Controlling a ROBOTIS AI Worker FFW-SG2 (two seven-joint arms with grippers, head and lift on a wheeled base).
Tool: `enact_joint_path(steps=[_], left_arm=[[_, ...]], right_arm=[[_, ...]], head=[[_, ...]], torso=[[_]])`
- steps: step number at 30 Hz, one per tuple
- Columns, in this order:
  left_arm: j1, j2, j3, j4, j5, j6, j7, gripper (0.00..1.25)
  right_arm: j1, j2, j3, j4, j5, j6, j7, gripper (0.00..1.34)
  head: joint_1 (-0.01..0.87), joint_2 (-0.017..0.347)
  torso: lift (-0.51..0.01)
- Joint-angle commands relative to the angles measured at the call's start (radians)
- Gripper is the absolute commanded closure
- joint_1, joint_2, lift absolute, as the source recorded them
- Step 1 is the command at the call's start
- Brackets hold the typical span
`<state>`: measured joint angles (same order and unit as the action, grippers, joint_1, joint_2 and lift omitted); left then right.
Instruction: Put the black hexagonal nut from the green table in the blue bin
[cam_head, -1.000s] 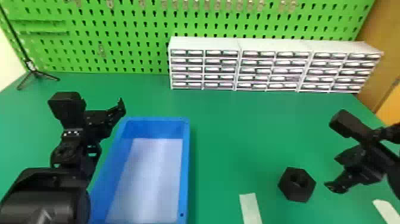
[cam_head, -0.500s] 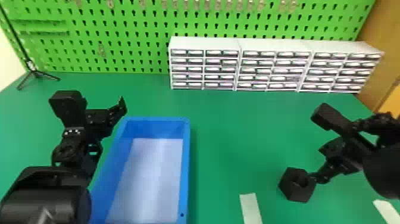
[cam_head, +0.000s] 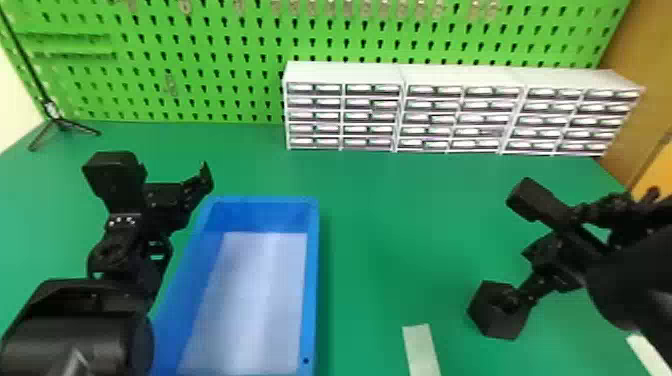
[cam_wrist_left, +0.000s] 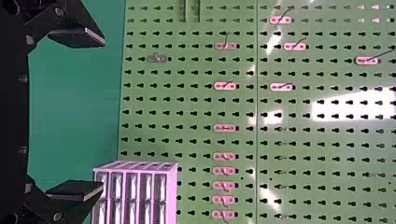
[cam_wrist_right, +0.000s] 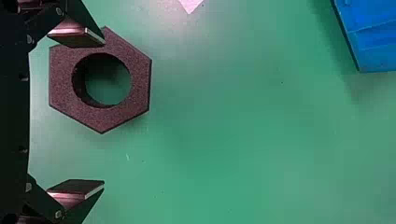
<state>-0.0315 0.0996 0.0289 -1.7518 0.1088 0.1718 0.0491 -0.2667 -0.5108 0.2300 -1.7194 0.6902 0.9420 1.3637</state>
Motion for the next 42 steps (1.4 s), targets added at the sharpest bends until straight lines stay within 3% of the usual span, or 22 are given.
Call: enact_joint_path(steps=[1,9,28,38,42], left_arm=[[-0.001,-0.001,0.0,0.0,0.0,0.0,0.0,0.2],[-0.005,-0.001,0.0,0.002,0.002,0.0,0.0,0.2],[-0.008,-0.001,0.006,0.002,0.003,-0.011,0.0,0.2],[-0.008,-0.001,0.006,0.002,0.003,-0.014,0.002,0.2],[-0.008,-0.001,0.006,0.002,0.003,-0.014,0.002,0.2]], right_arm=[[-0.014,0.025,-0.004,0.043,0.025,-0.025,0.003,0.22],[-0.023,0.058,-0.026,0.121,0.032,-0.066,-0.008,0.22],[-0.043,0.075,-0.018,0.231,-0.031,-0.127,-0.14,0.24],[-0.043,0.074,-0.014,0.239,-0.032,-0.126,-0.143,0.33],[-0.042,0.074,-0.014,0.239,-0.032,-0.124,-0.143,0.49]], head=[[0.686,0.028],[0.686,0.028],[0.686,0.028],[0.686,0.028],[0.686,0.028]], torso=[[-0.096],[-0.096],[-0.096],[-0.096],[-0.096]])
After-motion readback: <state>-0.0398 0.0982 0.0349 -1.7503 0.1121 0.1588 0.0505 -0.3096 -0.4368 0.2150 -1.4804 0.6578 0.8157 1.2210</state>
